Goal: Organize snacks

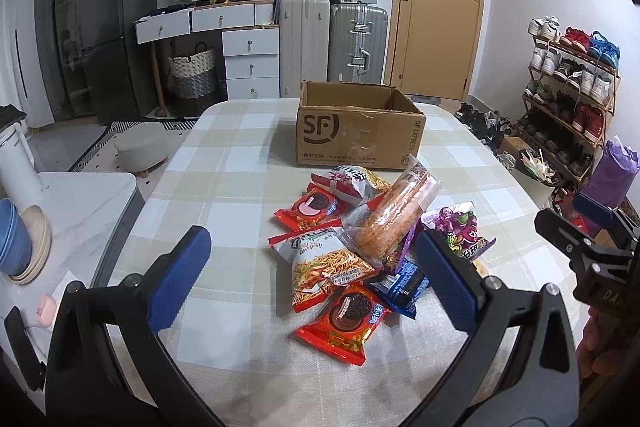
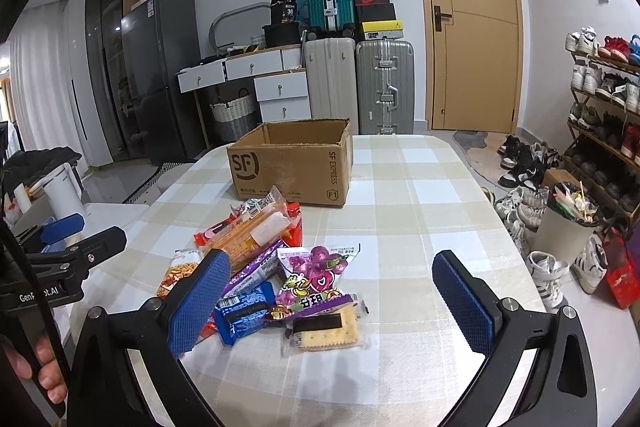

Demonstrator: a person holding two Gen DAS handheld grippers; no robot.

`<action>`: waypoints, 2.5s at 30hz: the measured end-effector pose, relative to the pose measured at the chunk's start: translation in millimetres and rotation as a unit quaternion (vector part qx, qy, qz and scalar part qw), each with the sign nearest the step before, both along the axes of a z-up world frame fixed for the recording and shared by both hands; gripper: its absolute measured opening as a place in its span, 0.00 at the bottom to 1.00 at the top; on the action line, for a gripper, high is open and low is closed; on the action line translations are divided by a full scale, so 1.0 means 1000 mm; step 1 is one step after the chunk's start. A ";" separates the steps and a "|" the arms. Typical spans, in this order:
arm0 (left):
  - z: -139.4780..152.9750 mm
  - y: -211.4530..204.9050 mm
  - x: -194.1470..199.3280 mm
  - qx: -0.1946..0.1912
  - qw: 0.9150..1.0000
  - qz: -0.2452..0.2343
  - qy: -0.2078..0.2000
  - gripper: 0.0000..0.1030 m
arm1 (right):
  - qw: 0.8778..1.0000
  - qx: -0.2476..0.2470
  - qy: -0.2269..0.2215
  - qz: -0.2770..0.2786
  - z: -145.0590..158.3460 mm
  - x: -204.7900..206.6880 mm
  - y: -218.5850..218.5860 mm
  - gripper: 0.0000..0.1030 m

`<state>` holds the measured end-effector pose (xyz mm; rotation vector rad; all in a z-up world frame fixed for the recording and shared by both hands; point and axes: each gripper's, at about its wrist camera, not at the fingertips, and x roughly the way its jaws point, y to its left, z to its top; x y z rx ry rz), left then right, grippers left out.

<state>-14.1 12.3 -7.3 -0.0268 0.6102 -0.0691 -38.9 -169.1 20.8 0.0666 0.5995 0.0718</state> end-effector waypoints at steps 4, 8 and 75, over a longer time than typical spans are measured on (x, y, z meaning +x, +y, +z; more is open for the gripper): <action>0.000 0.002 -0.001 -0.006 1.000 0.006 -0.004 0.99 | 1.000 -0.003 -0.004 -0.002 0.002 -0.001 0.001 1.00; 0.000 0.005 0.000 -0.009 1.000 0.010 -0.002 0.99 | 1.000 -0.002 -0.005 0.002 0.002 -0.002 0.001 1.00; -0.129 -0.034 0.048 0.012 0.974 -0.158 0.163 0.42 | 0.975 -0.039 0.200 0.085 -0.128 0.084 0.003 1.00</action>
